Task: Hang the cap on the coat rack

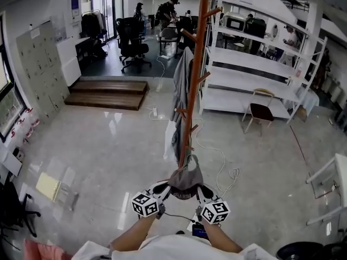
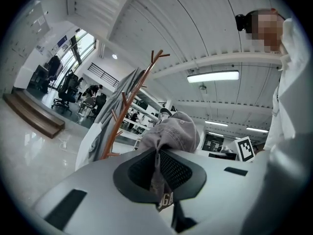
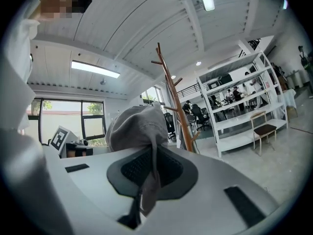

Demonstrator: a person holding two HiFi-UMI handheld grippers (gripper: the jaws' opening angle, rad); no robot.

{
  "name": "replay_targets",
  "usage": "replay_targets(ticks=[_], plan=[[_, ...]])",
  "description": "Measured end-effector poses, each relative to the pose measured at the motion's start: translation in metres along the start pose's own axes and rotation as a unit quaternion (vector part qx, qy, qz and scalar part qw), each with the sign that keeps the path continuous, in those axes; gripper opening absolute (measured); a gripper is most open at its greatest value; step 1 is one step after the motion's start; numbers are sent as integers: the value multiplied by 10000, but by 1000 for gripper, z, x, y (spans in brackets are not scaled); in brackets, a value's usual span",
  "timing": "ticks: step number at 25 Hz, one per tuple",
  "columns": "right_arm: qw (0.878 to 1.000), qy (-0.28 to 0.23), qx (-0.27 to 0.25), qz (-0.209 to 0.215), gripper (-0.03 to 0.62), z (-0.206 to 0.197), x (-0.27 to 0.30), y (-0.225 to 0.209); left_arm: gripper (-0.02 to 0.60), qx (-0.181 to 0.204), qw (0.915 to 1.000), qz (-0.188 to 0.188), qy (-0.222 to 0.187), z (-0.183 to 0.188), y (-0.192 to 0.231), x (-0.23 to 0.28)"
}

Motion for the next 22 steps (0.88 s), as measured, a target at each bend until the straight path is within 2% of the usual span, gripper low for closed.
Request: replay_targets(ticks=[5,14,22], plan=[[9999,-92,-85,100,28,13,23,-8,29,56,10000,45,-48,14,17,15],[9996,-266,-44,0,28,24,57,-17,29,153,9998,-113,-46,28,46,36],[9973,-666,-209,-243,28,51,103,3,29,338,9974,-618,-149,74,92,44]])
Point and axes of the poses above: the fingertips, and each gripper's own axes: x forward along the fingers, y to its left, z out of its top, the point moved 4 cm from there along -x, backward along the fingers, and after that the axes turned 8 degrees about x, right-handed, at the moved point
